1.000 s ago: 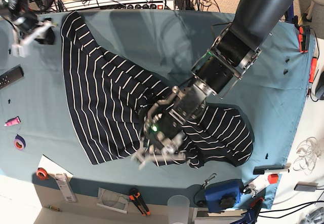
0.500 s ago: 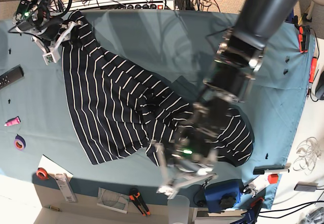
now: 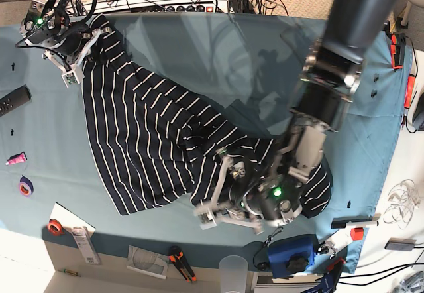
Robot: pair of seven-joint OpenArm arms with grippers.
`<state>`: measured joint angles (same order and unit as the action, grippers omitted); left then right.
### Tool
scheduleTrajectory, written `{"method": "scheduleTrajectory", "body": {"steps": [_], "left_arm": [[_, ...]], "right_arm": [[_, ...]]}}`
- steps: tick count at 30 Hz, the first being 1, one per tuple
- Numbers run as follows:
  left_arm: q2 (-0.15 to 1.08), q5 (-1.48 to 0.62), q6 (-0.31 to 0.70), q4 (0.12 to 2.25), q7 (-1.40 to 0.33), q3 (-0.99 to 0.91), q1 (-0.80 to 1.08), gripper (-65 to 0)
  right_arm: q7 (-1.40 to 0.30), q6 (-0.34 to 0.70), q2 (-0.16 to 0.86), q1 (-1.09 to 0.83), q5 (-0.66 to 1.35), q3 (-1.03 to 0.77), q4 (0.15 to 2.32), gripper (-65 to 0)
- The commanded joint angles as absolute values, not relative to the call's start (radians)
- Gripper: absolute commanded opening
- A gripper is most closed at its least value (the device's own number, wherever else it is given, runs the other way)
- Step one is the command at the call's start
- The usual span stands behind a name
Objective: Layout the t-shirt on the table in an organized manner, then fold the t-shirt properly
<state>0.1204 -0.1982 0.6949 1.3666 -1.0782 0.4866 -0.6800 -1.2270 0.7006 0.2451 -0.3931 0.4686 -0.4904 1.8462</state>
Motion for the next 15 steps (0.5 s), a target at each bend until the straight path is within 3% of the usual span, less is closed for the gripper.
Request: {"method": "scheduleTrajectory", "body": {"steps": [1, 6, 8, 10, 15], "left_arm": [[0.13, -0.162, 0.698, 1.374, -1.029, 0.529, -0.714, -42.7], [0.221, 0.131, 0.698, 1.368, -0.832, 0.813, -0.715, -42.6], [0.242, 0.212, 0.629, 1.368, -0.752, 0.889, -0.714, -42.5], [0.252, 0.265, 0.537, 1.368, -0.692, 0.932, -0.714, -38.7], [0.253, 0.34, 0.523, 1.354, -0.661, 0.947, -0.715, -36.2]], "right_arm": [[-1.267, 0.698, 0.25, -0.402, 0.429, -0.49, 1.844, -65.0], [-1.264, 0.698, 0.249, -0.402, 0.429, -0.49, 1.844, -65.0], [-1.264, 0.698, 0.249, -0.402, 0.429, -0.49, 1.844, -65.0], [-1.264, 0.698, 0.249, -0.402, 0.429, -0.49, 1.844, -65.0], [-1.266, 0.698, 0.249, -0.402, 0.429, -0.49, 1.844, -65.0]]}}
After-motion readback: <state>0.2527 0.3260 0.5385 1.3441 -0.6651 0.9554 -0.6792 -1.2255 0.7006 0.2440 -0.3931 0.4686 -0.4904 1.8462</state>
